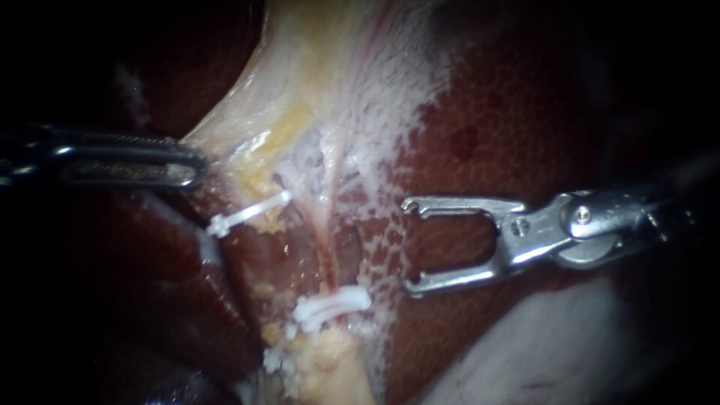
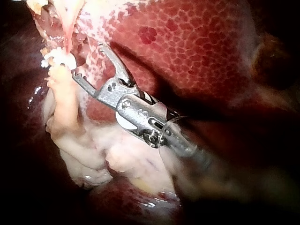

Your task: Going back second clip right tube

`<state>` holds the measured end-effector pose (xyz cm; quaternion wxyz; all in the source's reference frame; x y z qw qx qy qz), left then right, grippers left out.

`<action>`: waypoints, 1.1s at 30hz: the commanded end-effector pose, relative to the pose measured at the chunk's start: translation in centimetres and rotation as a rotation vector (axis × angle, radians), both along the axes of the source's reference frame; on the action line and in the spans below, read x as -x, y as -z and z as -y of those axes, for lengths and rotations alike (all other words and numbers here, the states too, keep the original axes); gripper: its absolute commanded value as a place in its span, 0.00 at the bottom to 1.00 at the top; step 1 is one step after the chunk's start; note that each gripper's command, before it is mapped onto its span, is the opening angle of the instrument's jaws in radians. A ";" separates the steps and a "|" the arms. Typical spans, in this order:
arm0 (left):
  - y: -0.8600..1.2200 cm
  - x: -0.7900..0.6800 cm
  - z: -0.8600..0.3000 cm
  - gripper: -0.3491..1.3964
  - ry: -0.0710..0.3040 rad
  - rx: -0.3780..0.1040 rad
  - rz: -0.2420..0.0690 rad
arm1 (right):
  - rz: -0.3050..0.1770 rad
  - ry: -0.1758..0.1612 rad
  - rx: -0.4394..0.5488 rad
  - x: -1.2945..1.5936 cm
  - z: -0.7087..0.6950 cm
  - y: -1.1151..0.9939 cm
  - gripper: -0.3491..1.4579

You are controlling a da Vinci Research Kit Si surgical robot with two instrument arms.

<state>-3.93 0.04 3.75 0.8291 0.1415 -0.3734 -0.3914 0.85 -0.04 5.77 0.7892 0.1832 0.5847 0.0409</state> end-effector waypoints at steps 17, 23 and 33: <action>-0.83 0.07 0.14 0.00 -0.007 -0.015 -0.030 | -0.006 0.009 0.011 0.10 0.02 0.02 0.53; -0.98 0.25 0.28 0.00 -0.028 -0.032 -0.030 | -0.006 0.009 0.011 0.11 0.01 0.02 0.53; -1.06 0.41 0.38 0.00 -0.043 -0.040 -0.032 | -0.006 0.008 0.011 0.11 0.01 0.03 0.53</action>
